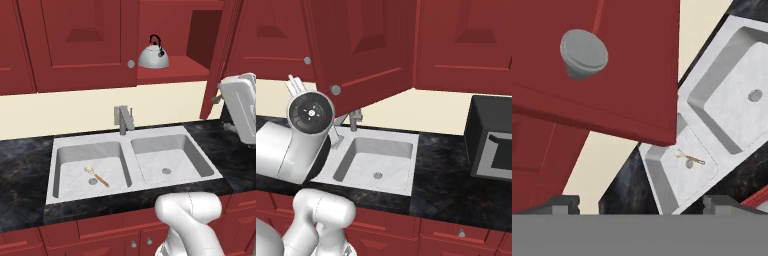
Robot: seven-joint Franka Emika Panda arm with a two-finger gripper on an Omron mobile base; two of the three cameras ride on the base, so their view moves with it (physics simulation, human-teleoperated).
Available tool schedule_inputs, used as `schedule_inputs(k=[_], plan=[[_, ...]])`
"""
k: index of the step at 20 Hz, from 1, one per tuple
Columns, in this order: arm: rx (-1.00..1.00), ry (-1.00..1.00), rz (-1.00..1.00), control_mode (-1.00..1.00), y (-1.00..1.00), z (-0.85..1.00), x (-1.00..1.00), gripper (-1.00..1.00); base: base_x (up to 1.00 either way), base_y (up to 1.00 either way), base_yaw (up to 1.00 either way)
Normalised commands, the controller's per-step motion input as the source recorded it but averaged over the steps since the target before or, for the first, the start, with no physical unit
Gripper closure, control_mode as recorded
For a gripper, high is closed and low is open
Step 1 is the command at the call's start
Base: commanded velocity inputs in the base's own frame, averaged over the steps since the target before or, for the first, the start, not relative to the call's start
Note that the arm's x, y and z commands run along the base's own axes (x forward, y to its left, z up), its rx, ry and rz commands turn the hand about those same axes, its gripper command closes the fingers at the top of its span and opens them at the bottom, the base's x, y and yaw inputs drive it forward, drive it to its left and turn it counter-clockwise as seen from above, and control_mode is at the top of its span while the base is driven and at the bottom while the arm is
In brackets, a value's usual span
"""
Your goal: Open the cabinet, pick the kettle from the cabinet, and place it in the sink.
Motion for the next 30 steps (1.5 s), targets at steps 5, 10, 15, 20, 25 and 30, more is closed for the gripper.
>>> schedule_inputs(k=[5, 10, 15, 20, 25, 30], plan=[[-0.08, 0.01, -0.08, -1.00, 0.49, 0.00, 0.19, -1.00, 0.00, 0.00, 0.00], [-0.04, 0.00, -0.20, -1.00, 0.44, -0.04, 0.32, -1.00, 0.00, 0.00, 0.00], [0.00, 0.00, -0.23, -1.00, 0.31, 0.00, 0.46, -1.00, 0.00, 0.00, 0.00], [0.02, 0.00, -0.20, -1.00, 0.26, 0.00, 0.48, -1.00, 0.00, 0.00, 0.00], [0.07, -0.07, -0.16, -1.00, 0.17, 0.00, 0.46, -1.00, 0.00, 0.00, 0.00], [0.08, -0.13, -0.23, -1.00, 0.10, -0.01, 0.42, -1.00, 0.00, 0.00, 0.00]])
